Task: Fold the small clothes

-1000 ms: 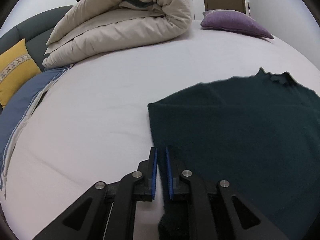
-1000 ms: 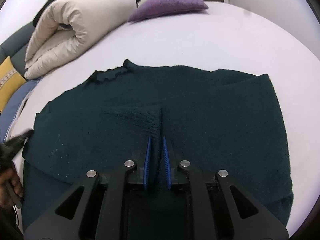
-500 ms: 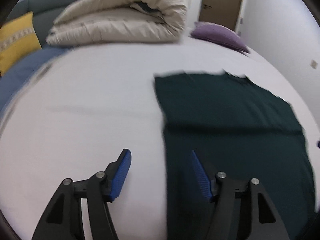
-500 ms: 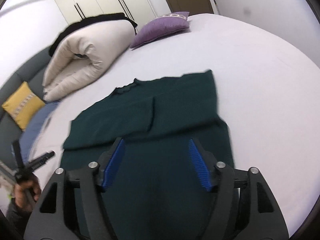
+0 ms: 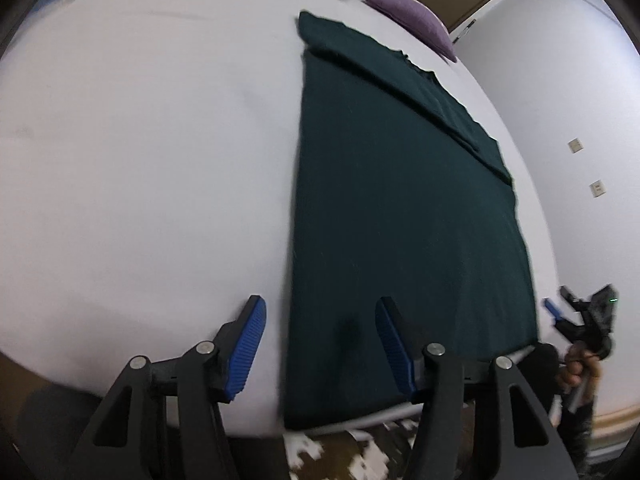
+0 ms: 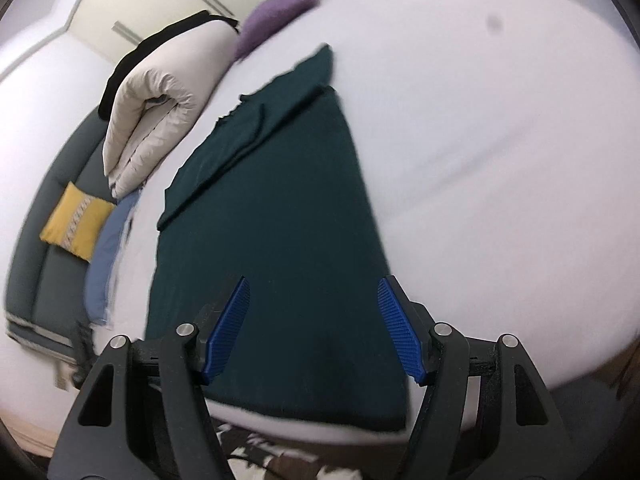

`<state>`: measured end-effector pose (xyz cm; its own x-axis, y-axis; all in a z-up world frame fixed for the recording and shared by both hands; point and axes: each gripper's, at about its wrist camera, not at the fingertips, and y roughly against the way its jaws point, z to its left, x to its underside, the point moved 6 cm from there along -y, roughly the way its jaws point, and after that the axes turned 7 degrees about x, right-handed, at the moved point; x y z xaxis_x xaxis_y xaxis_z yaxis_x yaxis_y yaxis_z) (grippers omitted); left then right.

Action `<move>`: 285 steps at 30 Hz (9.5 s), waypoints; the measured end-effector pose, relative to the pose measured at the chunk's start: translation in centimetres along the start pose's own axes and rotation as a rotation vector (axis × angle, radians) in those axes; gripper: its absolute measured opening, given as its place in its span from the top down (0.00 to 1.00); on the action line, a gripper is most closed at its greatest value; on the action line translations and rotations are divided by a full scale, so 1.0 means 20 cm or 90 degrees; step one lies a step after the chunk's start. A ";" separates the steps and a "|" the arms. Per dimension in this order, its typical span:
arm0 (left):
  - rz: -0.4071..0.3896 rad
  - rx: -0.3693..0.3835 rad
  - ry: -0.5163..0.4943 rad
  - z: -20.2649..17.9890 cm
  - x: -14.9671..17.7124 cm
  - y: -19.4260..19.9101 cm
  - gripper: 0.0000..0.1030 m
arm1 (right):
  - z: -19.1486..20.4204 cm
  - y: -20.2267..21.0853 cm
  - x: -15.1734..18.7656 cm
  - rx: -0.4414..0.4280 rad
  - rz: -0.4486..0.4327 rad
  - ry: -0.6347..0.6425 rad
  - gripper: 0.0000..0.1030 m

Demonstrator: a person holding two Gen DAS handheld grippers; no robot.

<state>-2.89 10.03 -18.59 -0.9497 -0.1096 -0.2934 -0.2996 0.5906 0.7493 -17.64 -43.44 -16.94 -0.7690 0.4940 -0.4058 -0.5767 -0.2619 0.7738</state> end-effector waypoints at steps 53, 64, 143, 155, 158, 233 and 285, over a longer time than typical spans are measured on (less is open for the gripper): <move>-0.009 0.131 0.057 -0.04 0.00 0.11 0.95 | -0.08 -0.14 0.17 -0.069 0.204 -0.013 0.93; -0.111 0.243 0.083 -0.19 -0.23 0.29 0.95 | 0.23 0.07 -0.10 -0.155 0.090 0.016 0.93; -0.205 -0.009 -0.053 -0.01 -1.22 -0.42 0.63 | 0.56 -1.22 -1.45 0.156 -0.157 0.113 0.37; -0.195 -0.006 -0.028 0.04 -1.23 -0.48 0.77 | 0.53 -1.25 -1.41 0.201 -0.142 0.126 0.44; -0.196 -0.021 -0.043 0.03 -1.22 -0.48 0.85 | 0.44 -1.23 -1.40 0.205 -0.135 0.128 0.53; -0.185 -0.081 -0.046 0.05 -1.04 -0.43 0.87 | 0.27 -1.17 -1.23 0.245 -0.090 0.140 0.84; -0.204 -0.166 -0.198 -0.14 -1.41 -0.66 0.40 | 0.90 -2.00 -1.77 -0.111 -0.032 -0.006 0.73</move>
<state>27.60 3.10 -18.52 -0.7466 0.0138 -0.6651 -0.6212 0.3433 0.7044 37.57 -35.55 -24.88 -0.7359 0.5178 -0.4362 -0.6537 -0.3758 0.6568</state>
